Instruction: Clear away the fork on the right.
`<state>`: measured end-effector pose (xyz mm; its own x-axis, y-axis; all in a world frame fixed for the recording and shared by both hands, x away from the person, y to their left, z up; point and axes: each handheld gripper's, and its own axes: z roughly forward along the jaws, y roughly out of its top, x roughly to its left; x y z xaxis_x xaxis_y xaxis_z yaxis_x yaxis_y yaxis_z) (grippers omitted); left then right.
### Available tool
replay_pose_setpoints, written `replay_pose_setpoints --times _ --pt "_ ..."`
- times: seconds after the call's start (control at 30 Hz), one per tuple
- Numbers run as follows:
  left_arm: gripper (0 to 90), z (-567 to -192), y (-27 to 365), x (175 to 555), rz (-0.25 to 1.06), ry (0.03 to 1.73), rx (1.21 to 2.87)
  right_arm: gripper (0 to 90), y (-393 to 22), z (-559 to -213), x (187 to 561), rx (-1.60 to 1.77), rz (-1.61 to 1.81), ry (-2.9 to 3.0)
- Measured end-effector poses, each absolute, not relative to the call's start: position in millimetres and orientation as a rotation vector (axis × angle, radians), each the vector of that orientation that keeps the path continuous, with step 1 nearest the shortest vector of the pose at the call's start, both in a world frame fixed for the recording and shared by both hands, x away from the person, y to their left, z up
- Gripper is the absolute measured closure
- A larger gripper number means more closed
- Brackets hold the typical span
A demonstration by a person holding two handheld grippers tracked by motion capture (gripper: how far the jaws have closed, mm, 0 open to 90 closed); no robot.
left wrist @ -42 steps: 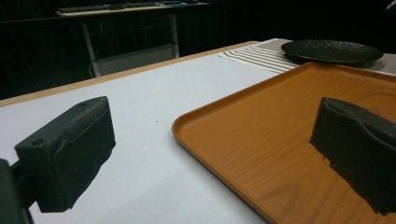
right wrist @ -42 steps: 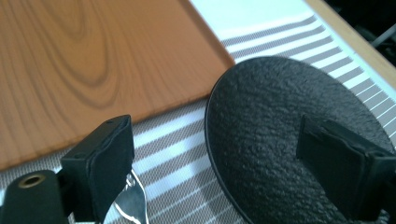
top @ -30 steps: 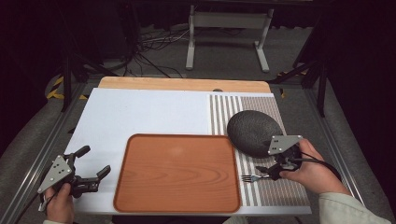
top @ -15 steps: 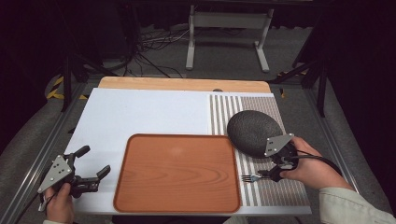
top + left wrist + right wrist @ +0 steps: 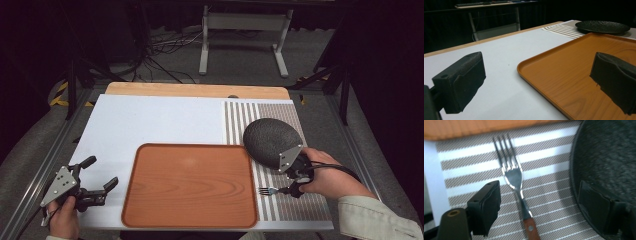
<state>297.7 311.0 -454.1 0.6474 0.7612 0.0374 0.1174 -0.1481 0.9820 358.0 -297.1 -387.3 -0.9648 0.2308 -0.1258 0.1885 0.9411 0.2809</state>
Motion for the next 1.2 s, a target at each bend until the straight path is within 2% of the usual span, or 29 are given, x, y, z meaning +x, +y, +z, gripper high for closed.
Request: replay_pose_setpoints --times 0.4,0.53,0.67,0.7,0.73,0.77,1.2 --pt "0.7 -454.1 310.8 297.7 0.660 0.730 1.647 22.3 -293.3 -396.6 357.3 0.284 0.277 3.033" --pt "0.7 -453.9 311.0 297.6 0.659 0.730 1.647 27.3 -292.8 -403.2 356.5 0.281 0.260 3.061" --pt "0.7 -454.0 311.1 297.7 0.658 0.731 1.648 40.6 -295.6 -405.4 359.2 0.222 0.179 3.078" --pt "0.7 -454.0 311.1 297.7 0.658 0.731 1.648 40.6 -295.6 -405.4 359.2 0.222 0.179 3.078" --pt "0.7 -454.0 311.1 297.8 0.658 0.731 1.648 44.5 -296.1 -404.9 359.0 0.212 0.138 3.086" --pt "0.7 -454.0 311.2 297.7 0.659 0.731 1.648 52.1 -296.0 -406.1 358.6 0.187 0.094 3.101" --pt "0.7 -454.1 311.3 297.8 0.658 0.731 1.648 73.3 -295.4 -412.8 365.0 0.055 -0.051 3.112"
